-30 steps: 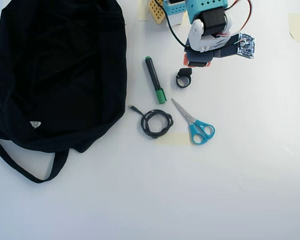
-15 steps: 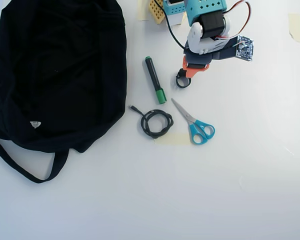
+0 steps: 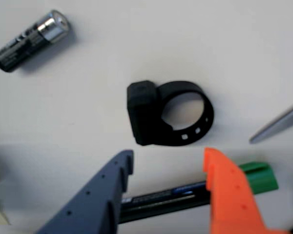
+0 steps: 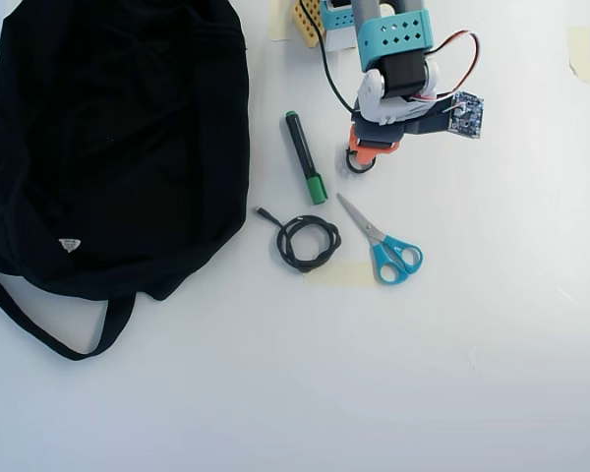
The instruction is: Put the bike light into the black bag
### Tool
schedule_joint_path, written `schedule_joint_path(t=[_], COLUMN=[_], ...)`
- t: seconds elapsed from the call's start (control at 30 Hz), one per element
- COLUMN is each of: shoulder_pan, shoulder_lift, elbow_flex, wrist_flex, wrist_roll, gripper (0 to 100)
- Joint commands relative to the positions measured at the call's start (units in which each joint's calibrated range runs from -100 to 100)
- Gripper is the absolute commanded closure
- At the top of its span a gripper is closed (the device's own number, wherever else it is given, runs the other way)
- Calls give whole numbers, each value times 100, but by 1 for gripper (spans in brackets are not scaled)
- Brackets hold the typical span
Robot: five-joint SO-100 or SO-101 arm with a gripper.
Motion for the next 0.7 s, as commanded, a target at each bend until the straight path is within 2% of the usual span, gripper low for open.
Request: schedule_joint_path(t=[0.0,0.23,0.67], shoulder_pan=[26,-4,-12], shoulder_lift=[-29,-37,-29], elbow_flex=[-103,256,687], wrist_flex=[21,-13,-392], wrist_roll=[24,29,29], gripper=[81,73,73])
